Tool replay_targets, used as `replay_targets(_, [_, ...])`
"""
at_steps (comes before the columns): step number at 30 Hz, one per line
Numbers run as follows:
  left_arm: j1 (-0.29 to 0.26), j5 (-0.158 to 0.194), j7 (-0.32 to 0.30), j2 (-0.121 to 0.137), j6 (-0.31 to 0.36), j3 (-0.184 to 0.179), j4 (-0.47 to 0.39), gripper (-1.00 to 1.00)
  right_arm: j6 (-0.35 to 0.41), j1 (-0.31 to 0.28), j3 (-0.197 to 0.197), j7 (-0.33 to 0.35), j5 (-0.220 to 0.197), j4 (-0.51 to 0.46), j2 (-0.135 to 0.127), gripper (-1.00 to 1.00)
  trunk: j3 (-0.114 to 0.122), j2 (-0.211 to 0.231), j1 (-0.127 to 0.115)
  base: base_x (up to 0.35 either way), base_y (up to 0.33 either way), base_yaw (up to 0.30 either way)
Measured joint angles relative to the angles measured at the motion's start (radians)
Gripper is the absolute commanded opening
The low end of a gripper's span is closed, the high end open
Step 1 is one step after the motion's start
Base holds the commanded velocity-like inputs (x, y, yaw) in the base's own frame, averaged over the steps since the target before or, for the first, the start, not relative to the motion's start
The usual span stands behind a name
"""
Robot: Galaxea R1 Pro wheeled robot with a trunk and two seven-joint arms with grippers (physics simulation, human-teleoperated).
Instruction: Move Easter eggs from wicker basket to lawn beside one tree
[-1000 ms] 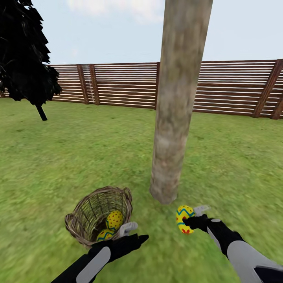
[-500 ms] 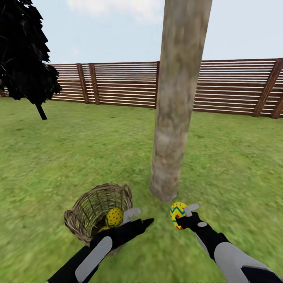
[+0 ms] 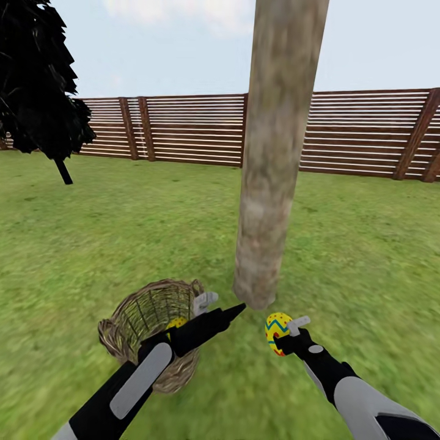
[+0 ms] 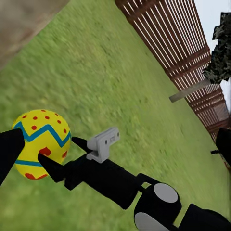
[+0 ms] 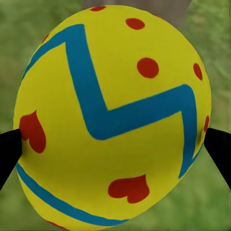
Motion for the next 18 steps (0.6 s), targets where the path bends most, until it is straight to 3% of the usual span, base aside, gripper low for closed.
replay_targets(3, [0.000,0.015,0.000,0.000,0.000,0.000,-0.002,1.00,0.004,0.000,0.001,-0.015,-0.002,0.001,0.001,-1.00,-0.009,-0.021,0.011,0.000,0.000,0.000])
replay_targets(5, [0.000,0.021,-0.001,-0.001,0.000,0.000,-0.003,1.00,0.015,0.000,0.002,-0.096,-0.002,0.001,0.004,-1.00,-0.016,-0.027,0.015,0.000,0.000,0.000])
replay_targets(7, [0.000,0.022,-0.022,-0.001,0.000,-0.001,-0.003,1.00,0.017,0.000,0.003,-0.135,0.000,0.001,0.004,-1.00,-0.024,-0.028,0.016,0.000,0.000,0.000])
replay_targets(18, [0.000,0.022,-0.044,-0.002,0.000,-0.004,-0.001,1.00,0.013,-0.001,0.003,-0.143,0.010,-0.003,0.002,-1.00,-0.067,-0.031,0.021,0.000,0.000,0.000])
